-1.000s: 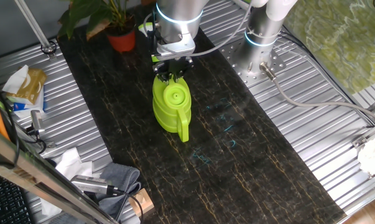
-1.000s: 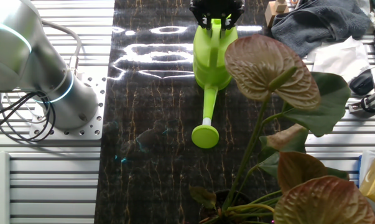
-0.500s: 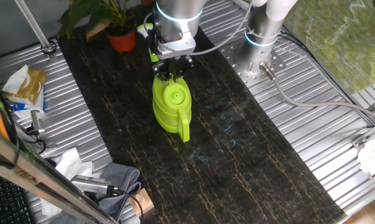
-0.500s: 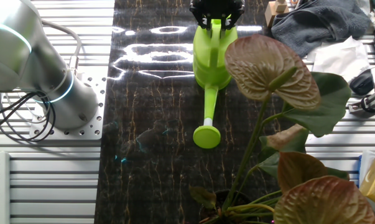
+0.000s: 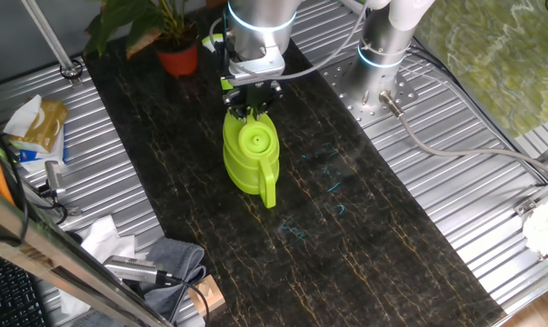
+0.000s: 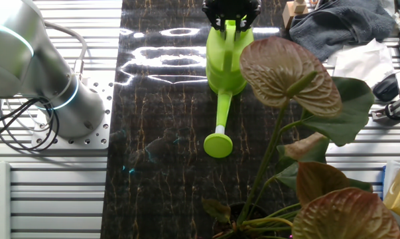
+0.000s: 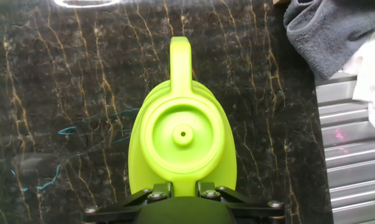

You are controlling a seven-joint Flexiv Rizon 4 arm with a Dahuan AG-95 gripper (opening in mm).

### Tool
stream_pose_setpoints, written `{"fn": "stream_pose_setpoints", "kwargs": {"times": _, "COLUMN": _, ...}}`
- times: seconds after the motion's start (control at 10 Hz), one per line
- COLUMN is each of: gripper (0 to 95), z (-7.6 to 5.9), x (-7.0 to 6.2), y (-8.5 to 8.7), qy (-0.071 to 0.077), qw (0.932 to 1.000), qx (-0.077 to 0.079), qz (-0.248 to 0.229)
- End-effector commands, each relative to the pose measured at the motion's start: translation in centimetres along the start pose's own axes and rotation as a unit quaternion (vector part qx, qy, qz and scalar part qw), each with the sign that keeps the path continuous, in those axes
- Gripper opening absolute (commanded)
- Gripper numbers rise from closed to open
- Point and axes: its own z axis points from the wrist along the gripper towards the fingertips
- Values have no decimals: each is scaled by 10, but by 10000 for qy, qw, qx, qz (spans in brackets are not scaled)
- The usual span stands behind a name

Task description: Water the plant

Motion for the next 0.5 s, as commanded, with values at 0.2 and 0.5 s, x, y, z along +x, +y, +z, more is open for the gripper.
{"fn": "stream_pose_setpoints", "kwargs": {"times": 0.2, "gripper": 0, "z": -1, "x": 0, "y": 0, "qy": -8, "qw": 10000, "qx": -9, "qz": -18}}
{"fn": "stream_pose_setpoints", "kwargs": {"times": 0.5, "gripper": 0, "z": -1, "x": 0, "y": 0, "qy": 2, "qw": 10000, "qx": -8, "qz": -40}}
